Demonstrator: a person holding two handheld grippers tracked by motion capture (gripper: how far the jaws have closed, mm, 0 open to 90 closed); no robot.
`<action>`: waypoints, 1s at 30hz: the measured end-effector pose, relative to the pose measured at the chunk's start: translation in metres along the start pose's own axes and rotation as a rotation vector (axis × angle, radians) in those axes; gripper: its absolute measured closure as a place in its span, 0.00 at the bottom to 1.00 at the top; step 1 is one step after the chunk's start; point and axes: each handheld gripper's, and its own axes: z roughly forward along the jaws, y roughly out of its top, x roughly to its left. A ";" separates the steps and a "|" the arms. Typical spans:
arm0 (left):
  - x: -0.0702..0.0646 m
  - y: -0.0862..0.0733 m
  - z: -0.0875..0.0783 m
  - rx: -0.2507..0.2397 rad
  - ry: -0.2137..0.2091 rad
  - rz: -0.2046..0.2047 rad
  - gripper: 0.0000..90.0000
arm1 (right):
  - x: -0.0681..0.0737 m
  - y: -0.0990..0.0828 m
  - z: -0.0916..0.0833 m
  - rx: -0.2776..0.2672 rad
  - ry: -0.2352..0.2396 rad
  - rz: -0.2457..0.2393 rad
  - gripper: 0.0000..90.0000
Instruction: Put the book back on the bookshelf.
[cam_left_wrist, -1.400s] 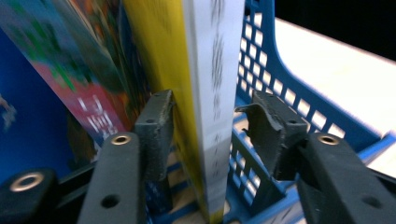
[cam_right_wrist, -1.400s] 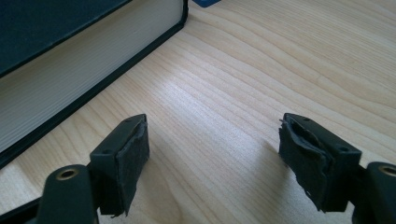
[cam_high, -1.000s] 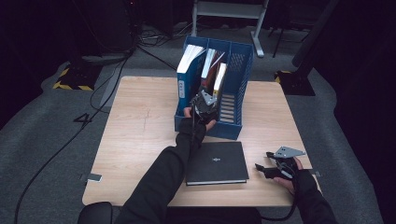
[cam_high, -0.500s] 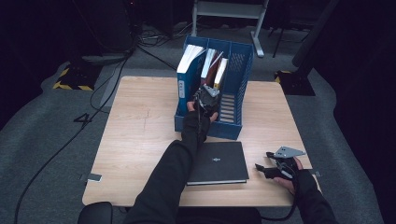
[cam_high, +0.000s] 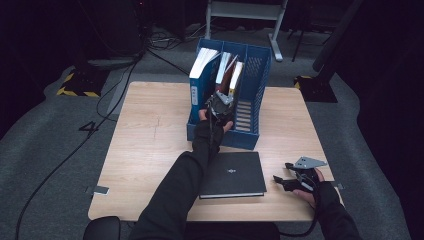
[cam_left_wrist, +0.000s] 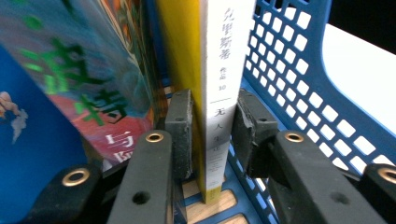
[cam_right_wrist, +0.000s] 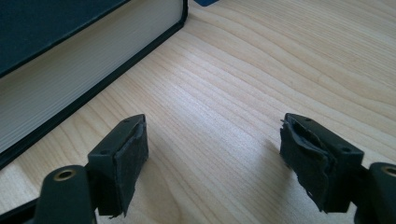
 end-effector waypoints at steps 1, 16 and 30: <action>0.000 0.000 -0.002 0.001 -0.003 0.003 0.76 | 0.000 0.000 0.000 0.000 -0.001 0.000 0.27; 0.009 -0.020 -0.048 0.012 -0.116 0.139 0.69 | 0.001 0.000 0.000 0.002 -0.005 0.002 0.27; 0.032 -0.068 -0.083 0.053 -0.156 0.196 0.58 | 0.001 0.000 0.000 0.006 -0.005 -0.001 0.27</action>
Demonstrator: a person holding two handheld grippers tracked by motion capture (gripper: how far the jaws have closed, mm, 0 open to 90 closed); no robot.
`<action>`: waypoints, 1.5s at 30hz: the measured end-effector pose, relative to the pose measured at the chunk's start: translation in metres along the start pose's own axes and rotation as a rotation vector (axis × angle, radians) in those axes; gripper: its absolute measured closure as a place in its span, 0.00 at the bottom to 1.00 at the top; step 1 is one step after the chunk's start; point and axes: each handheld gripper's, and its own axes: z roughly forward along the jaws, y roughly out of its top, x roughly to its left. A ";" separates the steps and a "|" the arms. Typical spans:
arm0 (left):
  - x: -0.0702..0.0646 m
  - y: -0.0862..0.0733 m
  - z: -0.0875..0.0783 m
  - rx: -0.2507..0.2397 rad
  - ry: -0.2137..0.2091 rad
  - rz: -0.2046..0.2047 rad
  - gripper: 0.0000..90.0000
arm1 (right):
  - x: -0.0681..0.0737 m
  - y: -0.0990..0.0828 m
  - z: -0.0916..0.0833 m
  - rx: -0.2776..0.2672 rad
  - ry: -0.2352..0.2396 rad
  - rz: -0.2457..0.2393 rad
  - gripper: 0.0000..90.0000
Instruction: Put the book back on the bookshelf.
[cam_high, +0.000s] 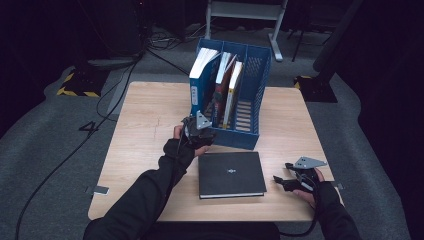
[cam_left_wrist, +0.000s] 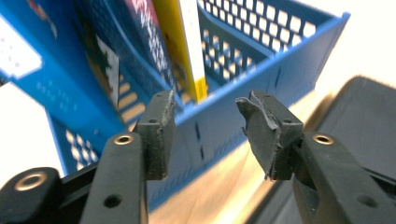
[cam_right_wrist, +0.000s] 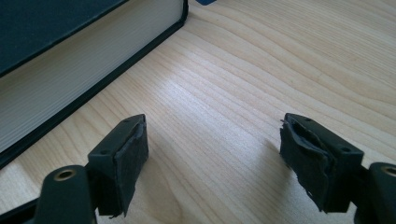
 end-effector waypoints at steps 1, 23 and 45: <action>0.001 -0.004 -0.003 0.002 -0.006 0.000 0.57 | 0.000 0.000 0.000 0.001 0.000 0.000 0.27; 0.019 -0.070 -0.037 0.093 -0.078 0.049 0.48 | 0.001 0.000 -0.001 0.012 0.014 -0.003 0.27; -0.020 -0.126 -0.061 0.192 -0.300 0.163 0.35 | 0.035 0.001 -0.018 0.037 0.221 -0.175 0.58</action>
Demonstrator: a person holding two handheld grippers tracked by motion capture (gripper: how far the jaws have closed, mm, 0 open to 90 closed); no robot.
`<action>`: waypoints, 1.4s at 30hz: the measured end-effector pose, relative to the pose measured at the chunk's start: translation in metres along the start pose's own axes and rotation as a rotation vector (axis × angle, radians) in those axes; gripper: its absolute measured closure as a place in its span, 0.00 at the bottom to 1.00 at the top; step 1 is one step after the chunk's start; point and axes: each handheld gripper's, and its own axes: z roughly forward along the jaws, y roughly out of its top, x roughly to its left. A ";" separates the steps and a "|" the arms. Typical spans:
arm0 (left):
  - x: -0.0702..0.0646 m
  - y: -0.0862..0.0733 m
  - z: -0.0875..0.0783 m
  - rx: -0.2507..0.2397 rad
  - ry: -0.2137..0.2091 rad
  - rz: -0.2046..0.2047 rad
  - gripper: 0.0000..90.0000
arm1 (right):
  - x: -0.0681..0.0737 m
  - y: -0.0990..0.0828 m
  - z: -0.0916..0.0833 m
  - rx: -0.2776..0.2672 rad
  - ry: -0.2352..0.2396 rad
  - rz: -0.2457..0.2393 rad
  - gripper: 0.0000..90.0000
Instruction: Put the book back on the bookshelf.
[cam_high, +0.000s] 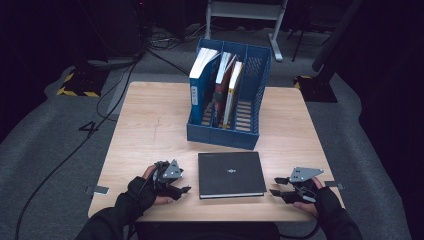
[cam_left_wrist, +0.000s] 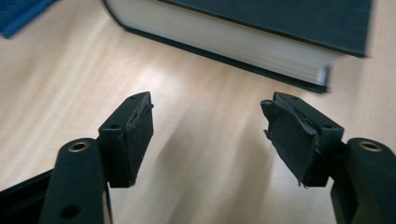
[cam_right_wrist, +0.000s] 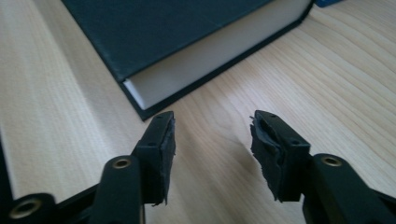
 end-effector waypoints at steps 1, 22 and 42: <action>-0.003 -0.001 -0.001 -0.002 -0.005 0.001 0.35 | 0.002 0.001 0.000 -0.005 0.005 -0.003 0.60; 0.000 -0.006 0.007 0.016 -0.079 0.041 0.30 | 0.020 0.015 0.010 -0.017 0.092 -0.062 0.75; 0.001 -0.002 0.010 0.031 -0.059 0.050 0.22 | 0.021 0.021 0.004 -0.071 0.088 -0.040 0.79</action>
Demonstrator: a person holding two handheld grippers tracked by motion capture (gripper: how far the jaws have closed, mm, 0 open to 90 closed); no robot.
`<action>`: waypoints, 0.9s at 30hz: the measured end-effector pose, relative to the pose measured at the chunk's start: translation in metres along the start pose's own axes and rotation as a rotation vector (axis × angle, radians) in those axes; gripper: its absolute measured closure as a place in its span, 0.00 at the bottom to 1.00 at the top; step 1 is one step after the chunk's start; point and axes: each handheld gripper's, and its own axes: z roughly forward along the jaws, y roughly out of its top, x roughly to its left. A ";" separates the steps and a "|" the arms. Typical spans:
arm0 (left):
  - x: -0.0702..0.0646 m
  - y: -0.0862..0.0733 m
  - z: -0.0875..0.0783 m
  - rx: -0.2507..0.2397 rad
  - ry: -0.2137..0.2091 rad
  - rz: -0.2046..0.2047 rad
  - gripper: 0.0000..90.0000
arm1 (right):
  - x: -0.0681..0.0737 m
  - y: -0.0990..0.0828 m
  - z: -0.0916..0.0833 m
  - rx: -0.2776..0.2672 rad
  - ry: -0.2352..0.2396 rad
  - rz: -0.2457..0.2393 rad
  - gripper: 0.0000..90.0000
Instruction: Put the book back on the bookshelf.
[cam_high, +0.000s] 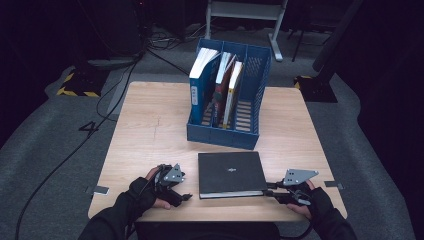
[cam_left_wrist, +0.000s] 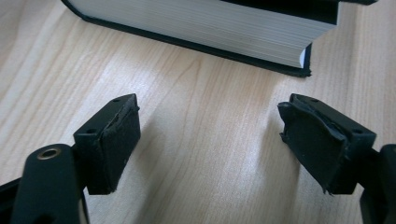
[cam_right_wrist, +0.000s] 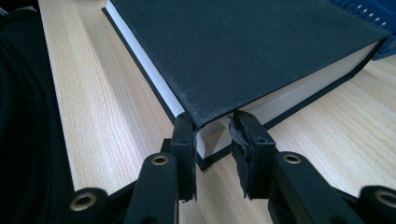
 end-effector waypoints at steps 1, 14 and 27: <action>-0.002 0.002 -0.001 -0.009 0.008 -0.004 0.24 | 0.001 0.001 -0.001 -0.003 -0.002 0.003 0.79; -0.045 0.057 -0.025 -0.226 0.011 0.077 0.24 | 0.003 0.011 -0.007 -0.069 -0.030 0.022 0.80; -0.081 0.108 0.024 -0.105 0.106 0.178 0.23 | 0.002 0.014 -0.008 -0.090 -0.034 0.031 0.83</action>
